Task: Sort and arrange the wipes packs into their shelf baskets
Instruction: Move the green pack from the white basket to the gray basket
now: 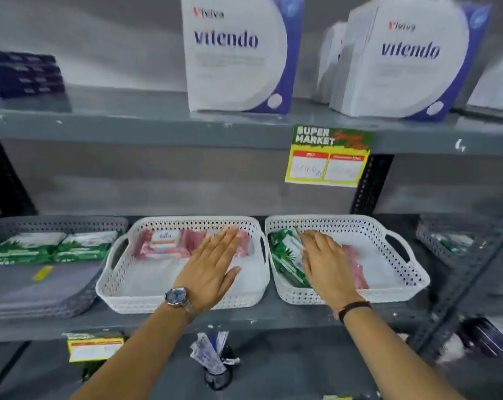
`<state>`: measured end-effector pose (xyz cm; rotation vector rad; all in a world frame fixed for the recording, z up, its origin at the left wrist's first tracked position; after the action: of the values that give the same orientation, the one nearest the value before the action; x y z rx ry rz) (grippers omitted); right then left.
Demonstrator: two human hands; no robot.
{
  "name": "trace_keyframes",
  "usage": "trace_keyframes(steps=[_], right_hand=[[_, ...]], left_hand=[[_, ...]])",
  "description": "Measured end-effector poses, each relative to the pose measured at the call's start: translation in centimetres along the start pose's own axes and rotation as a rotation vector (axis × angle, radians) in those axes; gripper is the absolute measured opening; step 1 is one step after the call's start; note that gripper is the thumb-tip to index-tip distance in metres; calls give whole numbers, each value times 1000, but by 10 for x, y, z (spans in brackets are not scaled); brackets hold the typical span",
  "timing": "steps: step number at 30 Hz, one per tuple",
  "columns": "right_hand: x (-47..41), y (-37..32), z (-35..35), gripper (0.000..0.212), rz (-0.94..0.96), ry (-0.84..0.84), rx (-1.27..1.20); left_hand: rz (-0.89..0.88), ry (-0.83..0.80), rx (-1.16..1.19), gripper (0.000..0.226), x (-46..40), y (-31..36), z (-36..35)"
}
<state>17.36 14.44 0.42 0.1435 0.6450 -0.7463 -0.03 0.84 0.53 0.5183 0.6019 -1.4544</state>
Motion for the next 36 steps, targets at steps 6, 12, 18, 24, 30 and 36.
trace_keyframes(steps=[6,12,18,24,30,36], right_hand=[[-11,22,-56,77,-277,-418,-6],[-9,28,-77,89,-327,-429,69],[-5,24,-73,79,-354,-242,41],[-20,9,-53,71,-302,-54,-2],[-47,-69,-50,64,-113,35,-231],[-79,-202,-81,60,133,-48,-402]], left_hand=[[-161,-140,24,52,0,3,-60],[-383,-250,51,52,11,1,-85],[-390,-321,10,56,11,1,-88],[-269,-382,-48,63,18,-10,-68],[10,-343,-190,72,66,-80,-14],[450,-302,-292,85,149,-196,59]])
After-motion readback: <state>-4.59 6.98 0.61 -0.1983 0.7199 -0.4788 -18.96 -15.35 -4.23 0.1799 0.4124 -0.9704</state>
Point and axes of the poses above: each hand's wrist, its own x-axis away from the middle knuckle, its own z-axis out of the back of the hand, y = z × x, the point moved 1 cm from there along -x, towards the middle knuckle, and after that the axes turned 9 degrees about y, right-handed, at the moved point
